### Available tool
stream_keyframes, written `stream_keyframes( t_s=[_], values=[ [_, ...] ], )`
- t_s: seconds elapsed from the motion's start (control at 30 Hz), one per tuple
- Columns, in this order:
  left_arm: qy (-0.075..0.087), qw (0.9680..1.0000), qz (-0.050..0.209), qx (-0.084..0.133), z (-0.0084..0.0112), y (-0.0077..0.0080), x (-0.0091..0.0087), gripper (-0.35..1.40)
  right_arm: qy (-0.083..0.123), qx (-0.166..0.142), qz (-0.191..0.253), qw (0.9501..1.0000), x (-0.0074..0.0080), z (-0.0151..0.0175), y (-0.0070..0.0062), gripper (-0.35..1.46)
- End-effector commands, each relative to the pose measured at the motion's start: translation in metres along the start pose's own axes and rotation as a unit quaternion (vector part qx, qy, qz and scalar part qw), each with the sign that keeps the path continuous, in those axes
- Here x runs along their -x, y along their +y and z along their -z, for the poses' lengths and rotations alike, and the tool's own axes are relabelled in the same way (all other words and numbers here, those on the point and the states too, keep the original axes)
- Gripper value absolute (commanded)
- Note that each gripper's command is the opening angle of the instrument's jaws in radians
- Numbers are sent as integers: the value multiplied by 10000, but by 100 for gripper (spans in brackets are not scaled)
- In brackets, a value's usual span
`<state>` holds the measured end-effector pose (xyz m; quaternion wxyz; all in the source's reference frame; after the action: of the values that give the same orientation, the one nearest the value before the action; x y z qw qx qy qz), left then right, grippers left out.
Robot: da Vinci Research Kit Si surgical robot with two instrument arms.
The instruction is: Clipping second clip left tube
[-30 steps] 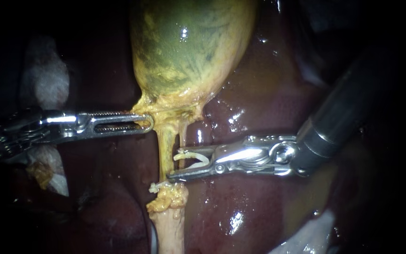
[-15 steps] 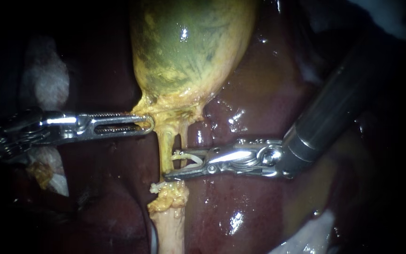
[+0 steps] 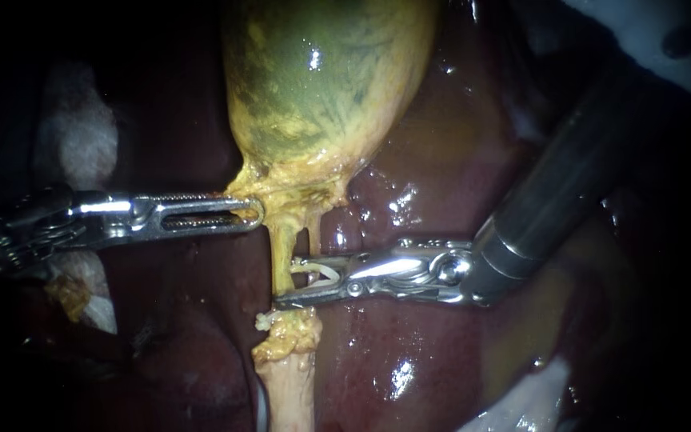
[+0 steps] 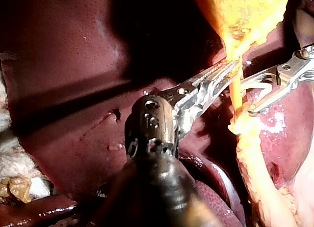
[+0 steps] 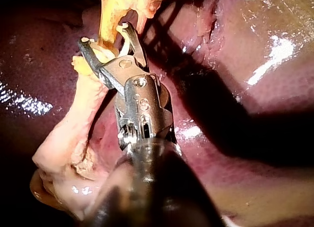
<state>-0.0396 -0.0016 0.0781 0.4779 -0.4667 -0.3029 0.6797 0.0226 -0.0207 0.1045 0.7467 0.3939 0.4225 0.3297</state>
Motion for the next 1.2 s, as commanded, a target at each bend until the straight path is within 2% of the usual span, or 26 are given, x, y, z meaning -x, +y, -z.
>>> stream_keyframes(
  t_s=[0.03, 0.27, 0.53, 1.2],
  values=[
    [0, 10000, 4, -1, 0, 1, -1, -6, 0, 2, 0, 10000, 0, -1, -1, 56],
    [0, 10000, 10, -1, 1, 2, -2, -6, 8, 12, -35, 10000, -3, -8, -5, 55],
    [0, 10000, 13, -2, 1, 4, -2, -6, -200, 128, -35, 9997, -4, -12, -6, 53],
    [2, 10000, 20, -3, 1, 8, -3, -6, -170, 169, -90, 9997, -12, -29, -6, 51]
  ],
)
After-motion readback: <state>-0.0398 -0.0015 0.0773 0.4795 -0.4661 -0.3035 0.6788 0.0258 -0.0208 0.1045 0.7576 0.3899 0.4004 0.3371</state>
